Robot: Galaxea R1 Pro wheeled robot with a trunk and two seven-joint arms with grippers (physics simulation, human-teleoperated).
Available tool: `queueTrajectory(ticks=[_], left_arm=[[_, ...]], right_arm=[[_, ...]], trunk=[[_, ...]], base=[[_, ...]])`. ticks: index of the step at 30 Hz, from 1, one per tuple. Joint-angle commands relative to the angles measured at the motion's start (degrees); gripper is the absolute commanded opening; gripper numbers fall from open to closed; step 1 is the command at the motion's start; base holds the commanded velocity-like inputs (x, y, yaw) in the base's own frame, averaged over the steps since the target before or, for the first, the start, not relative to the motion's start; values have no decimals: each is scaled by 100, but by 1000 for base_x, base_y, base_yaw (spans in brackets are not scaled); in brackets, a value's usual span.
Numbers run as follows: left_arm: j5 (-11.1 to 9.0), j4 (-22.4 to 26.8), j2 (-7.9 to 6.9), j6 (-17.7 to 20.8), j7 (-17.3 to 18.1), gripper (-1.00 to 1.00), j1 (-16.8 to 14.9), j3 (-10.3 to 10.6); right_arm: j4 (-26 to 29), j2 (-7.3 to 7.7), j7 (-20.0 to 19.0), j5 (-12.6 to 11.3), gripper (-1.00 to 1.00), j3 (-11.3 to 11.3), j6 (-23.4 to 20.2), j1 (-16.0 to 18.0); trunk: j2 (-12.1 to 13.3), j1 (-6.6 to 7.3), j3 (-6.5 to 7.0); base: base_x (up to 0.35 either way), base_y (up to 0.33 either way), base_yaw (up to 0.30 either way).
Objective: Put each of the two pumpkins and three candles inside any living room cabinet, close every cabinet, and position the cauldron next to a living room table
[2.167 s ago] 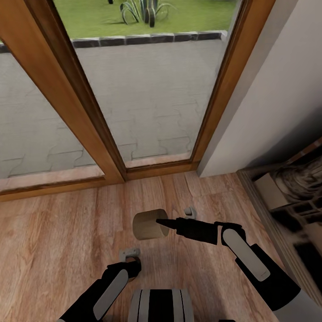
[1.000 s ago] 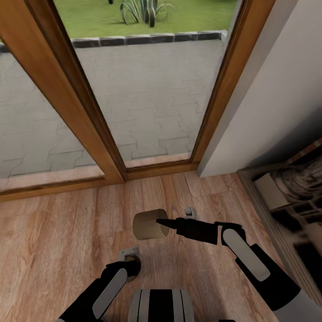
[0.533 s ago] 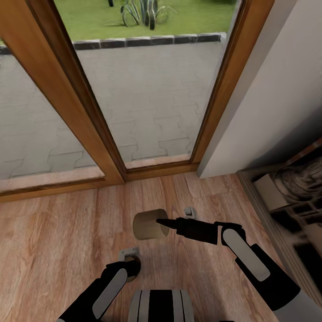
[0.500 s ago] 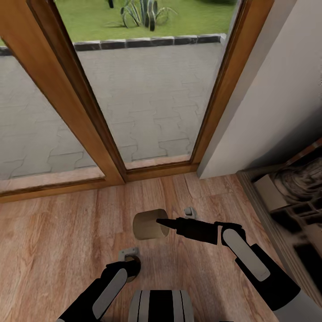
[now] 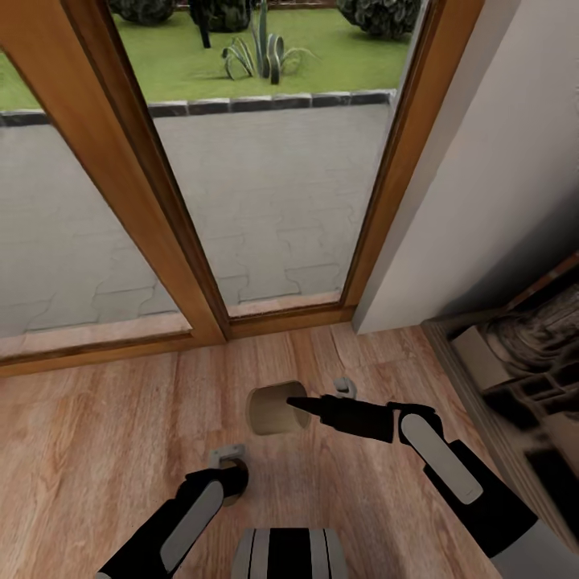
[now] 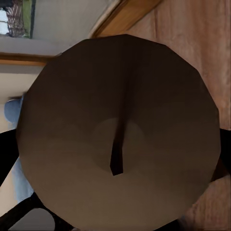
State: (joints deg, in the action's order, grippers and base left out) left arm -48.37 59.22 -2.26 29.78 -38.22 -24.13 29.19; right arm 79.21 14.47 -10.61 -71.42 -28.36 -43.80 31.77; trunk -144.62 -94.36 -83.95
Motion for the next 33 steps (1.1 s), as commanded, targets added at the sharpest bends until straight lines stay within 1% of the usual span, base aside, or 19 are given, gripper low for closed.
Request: queueTrajectory(ticks=[1,2,4,6,7,8,9,10,11,13,15,16,18,21,24,27,30,32,33], left_arm=[[-82,12,-56,17,-49,-100,-4,-32],[-89,14,-84,24,-49,-100,-4,-75],[-112,22,-201,63,-47,-100,-4,-318],[-122,39,-297,189,-46,-100,-4,-602],[-123,56,-319,248,-46,-100,-4,-671],[-126,168,-370,487,-45,-100,-4,-874],[-127,297,-389,686,-47,-100,-4,-999],[-127,460,-405,897,-50,-100,2,-1109],[-128,551,-411,1002,-50,-100,8,-1162],[-128,907,-420,1399,-57,-100,44,-1349],[-128,1133,-420,1717,-63,-100,68,-1485],[-129,1167,-419,1778,-65,-100,71,-1515],[-129,1267,-411,1983,-76,-100,80,-1713],[-129,1312,-406,2105,-83,-100,83,-1828],[-129,1410,-400,2297,-87,-100,84,-1863],[-129,1483,-395,2455,-105,-100,84,-1941],[-129,1503,-391,2482,-119,-100,87,-1975],[-127,1537,-390,2493,-121,-100,85,-1981],[-124,1568,-390,2498,-122,-100,82,-1984]], right_arm=[[-92,26,-27,-27,-100,-4,-8,4],[-138,37,-26,-27,-100,-2,-6,4],[-347,67,-19,-29,-100,3,5,4],[-553,81,-14,-29,-100,5,10,4],[-595,83,-12,-29,-100,5,10,4],[-696,87,-6,-29,-100,6,11,4],[-737,88,0,-28,-100,7,8,4],[-764,89,17,-25,-100,10,6,4],[-773,90,36,-26,-100,11,6,4],[-788,90,198,-30,-100,9,0,4],[-740,91,475,-37,-100,8,-10,4],[-728,91,550,-42,-100,7,-13,4],[-523,89,950,-60,-100,6,-40,4],[-161,90,1283,-77,-100,0,-58,4],[104,91,1578,-87,-100,-2,-87,4],[219,91,1709,-84,-100,-2,-248,4],[280,91,1786,-35,-100,-4,-305,4],[328,89,1973,-24,-100,-15,-324,4],[353,87,2197,-19,-100,-23,-357,4]], trunk=[[0,3,19],[1,6,41],[4,11,86],[7,16,130],[8,19,152],[9,21,174],[11,24,196],[12,27,219],[13,29,241],[16,34,285],[19,40,329],[20,42,352],[23,47,396],[27,55,462],[31,63,529],[35,70,595],[39,78,662],[41,83,706],[43,86,728]], base=[[0,0,0],[0,0,0],[0,0,0],[0,0,0],[0,0,0],[0,0,0],[0,0,0],[0,0,0],[0,0,0],[0,0,0],[0,0,0],[0,0,0],[0,0,0],[0,0,0],[0,0,0],[0,0,0],[0,0,0],[0,0,0],[0,0,0]])
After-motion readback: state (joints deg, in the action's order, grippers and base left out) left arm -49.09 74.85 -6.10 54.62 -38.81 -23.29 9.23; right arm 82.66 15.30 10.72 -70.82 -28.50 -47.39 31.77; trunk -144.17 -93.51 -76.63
